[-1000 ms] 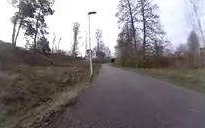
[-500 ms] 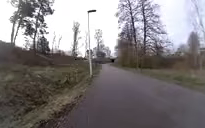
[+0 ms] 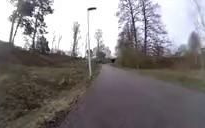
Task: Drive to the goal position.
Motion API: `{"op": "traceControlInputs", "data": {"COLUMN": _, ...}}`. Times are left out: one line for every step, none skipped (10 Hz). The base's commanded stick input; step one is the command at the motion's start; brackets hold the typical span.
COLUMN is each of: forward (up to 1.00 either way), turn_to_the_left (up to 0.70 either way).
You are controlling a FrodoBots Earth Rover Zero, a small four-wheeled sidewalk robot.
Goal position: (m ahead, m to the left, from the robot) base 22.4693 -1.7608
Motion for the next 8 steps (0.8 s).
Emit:
{"op": "traceControlInputs", "data": {"forward": 0.7, "turn_to_the_left": 0.0}}
{"op": "traceControlInputs", "data": {"forward": 0.7, "turn_to_the_left": 0.0}}
{"op": "traceControlInputs", "data": {"forward": 0.7, "turn_to_the_left": 0.0}}
{"op": "traceControlInputs", "data": {"forward": 0.7, "turn_to_the_left": 0.0}}
{"op": "traceControlInputs", "data": {"forward": 0.7, "turn_to_the_left": 0.0}}
{"op": "traceControlInputs", "data": {"forward": 0.7, "turn_to_the_left": 0.0}}
{"op": "traceControlInputs", "data": {"forward": 0.7, "turn_to_the_left": 0.0}}
{"op": "traceControlInputs", "data": {"forward": 0.7, "turn_to_the_left": 0.0}}
